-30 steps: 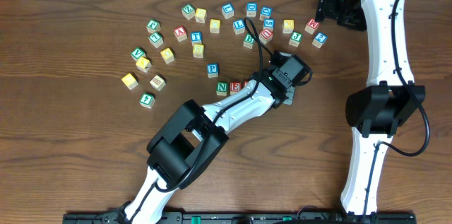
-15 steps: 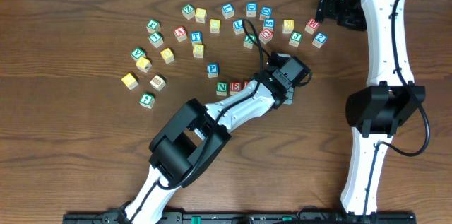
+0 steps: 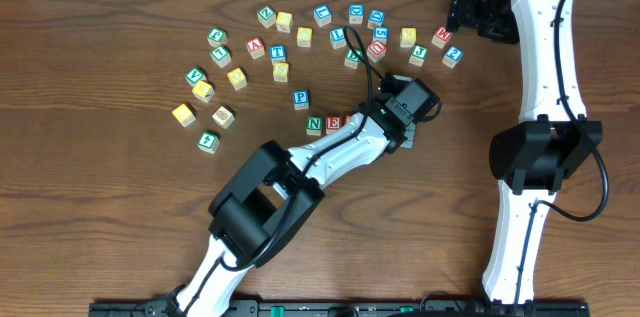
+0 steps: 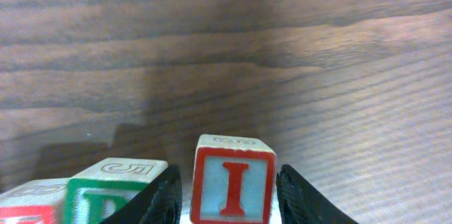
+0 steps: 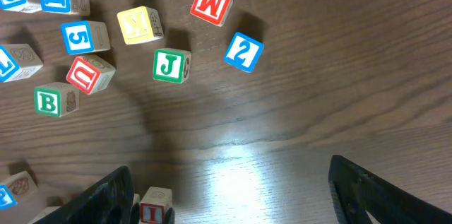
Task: Spell out NEURIPS
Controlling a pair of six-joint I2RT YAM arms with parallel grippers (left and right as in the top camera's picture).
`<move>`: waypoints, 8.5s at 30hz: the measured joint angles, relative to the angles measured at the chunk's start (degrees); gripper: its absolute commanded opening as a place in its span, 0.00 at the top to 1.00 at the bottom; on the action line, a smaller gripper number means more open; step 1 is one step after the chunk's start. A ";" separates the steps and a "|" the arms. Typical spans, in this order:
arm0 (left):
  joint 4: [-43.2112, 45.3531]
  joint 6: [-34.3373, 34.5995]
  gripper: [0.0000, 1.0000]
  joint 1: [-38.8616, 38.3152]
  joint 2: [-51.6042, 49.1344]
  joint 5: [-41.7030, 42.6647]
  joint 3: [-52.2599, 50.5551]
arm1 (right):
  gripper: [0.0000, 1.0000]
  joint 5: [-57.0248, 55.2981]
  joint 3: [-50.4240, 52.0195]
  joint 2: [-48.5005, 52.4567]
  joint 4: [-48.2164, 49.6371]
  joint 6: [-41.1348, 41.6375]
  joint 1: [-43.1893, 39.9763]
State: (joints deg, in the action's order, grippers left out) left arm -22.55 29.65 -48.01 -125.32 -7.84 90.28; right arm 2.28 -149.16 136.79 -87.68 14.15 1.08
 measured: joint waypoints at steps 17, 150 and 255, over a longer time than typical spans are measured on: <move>-13.07 -6.34 0.57 10.25 21.46 -0.02 0.35 | 0.17 1.84 0.00 0.00 -0.22 -0.20 0.42; -23.54 -12.37 0.57 31.08 23.71 6.01 0.44 | 0.16 2.21 0.00 0.00 2.01 -0.17 11.89; -10.36 -4.00 0.71 23.58 1.70 2.97 -0.83 | 0.14 1.53 0.04 0.00 1.36 -0.17 11.89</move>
State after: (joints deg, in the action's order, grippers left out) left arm -32.91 25.65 -24.43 -123.61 -4.86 89.45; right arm 3.81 -149.12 136.79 -86.32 13.98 12.97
